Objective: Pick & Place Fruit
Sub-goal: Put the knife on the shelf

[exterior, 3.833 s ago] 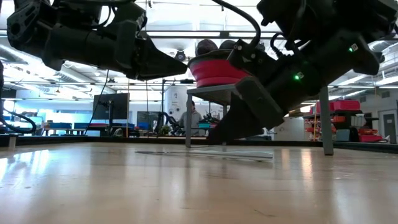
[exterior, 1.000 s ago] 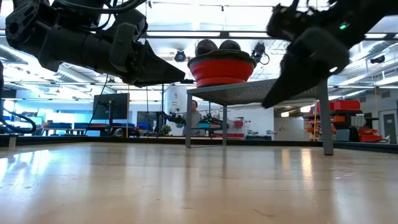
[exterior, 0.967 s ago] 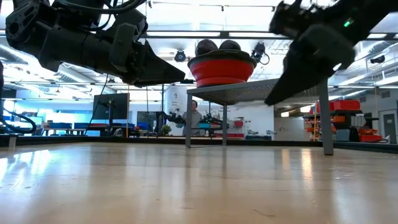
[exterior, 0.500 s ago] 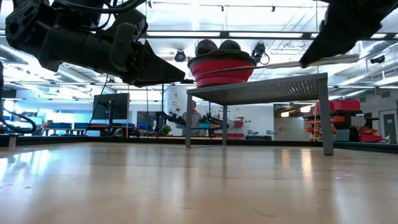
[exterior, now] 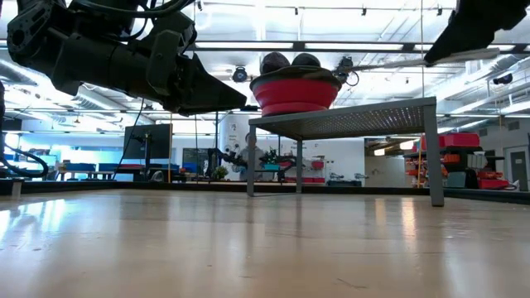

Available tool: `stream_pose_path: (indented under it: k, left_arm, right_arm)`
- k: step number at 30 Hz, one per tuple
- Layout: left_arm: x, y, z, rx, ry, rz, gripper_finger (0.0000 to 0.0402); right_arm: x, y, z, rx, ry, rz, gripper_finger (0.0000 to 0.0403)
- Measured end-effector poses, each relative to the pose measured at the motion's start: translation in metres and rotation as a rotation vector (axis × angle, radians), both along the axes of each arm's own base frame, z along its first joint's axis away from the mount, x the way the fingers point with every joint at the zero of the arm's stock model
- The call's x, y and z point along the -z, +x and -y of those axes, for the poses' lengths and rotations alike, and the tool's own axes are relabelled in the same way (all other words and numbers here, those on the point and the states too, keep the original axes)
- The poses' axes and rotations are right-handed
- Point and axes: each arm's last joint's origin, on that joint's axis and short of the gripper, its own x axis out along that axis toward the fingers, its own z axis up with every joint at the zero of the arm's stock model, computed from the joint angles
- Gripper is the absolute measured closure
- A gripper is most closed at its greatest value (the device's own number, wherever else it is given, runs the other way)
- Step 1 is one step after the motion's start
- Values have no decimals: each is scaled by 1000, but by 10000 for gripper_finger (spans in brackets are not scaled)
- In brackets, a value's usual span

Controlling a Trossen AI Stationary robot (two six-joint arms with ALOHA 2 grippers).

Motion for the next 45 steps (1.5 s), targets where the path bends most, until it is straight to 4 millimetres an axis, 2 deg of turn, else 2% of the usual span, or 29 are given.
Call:
stream_pose_path:
  k: [6, 16, 31, 37, 45]
  left_arm:
    - [0, 0, 0, 0, 0, 0, 288]
    - [0, 0, 0, -1, -4, 1, 288]
    - [0, 0, 0, -1, -6, 3, 288]
    - [0, 0, 0, -1, -6, 3, 288]
    - [0, 0, 0, -2, -5, 3, 288]
  right_arm:
    - [-11, -20, 14, 36, 43, 16, 352]
    - [-8, -41, 31, 194, 62, -72, 352]
    - [-6, -52, 42, 509, 130, 43, 352]
    - [-6, -50, 46, 646, 222, 121, 352]
    - [-8, -41, 55, 732, 226, 200, 352]
